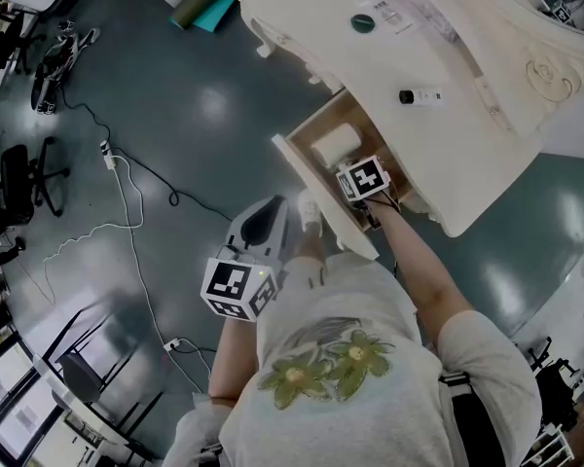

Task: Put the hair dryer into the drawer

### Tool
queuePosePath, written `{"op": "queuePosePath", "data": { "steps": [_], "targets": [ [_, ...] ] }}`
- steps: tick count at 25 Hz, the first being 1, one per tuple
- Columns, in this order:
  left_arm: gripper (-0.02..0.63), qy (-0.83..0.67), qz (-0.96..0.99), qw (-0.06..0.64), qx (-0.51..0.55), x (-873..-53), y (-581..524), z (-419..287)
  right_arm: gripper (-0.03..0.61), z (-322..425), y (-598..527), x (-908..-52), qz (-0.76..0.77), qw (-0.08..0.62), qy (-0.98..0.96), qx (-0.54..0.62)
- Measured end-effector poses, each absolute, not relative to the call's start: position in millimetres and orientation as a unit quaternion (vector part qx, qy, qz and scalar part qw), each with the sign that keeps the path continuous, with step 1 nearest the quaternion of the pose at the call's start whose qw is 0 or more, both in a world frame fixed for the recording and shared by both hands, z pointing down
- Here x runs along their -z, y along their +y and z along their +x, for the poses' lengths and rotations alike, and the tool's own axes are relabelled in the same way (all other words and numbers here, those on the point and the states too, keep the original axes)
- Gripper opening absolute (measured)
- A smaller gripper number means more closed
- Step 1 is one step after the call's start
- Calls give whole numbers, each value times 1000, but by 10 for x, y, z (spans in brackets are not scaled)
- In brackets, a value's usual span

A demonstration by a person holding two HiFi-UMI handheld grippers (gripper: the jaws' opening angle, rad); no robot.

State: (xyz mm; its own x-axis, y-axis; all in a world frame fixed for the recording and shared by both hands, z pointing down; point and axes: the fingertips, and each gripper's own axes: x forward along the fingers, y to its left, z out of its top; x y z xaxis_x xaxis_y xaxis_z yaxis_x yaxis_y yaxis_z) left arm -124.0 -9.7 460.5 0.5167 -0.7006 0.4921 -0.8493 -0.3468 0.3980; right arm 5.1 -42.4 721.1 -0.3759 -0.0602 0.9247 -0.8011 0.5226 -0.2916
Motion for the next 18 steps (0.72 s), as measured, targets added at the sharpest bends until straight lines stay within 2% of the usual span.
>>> {"op": "queuePosePath", "data": {
  "steps": [18],
  "targets": [
    [23,-483,805,322,-123,-4664,-106,-1289,219,78,-451,-7435,292,506,-721,-373]
  ]
}}
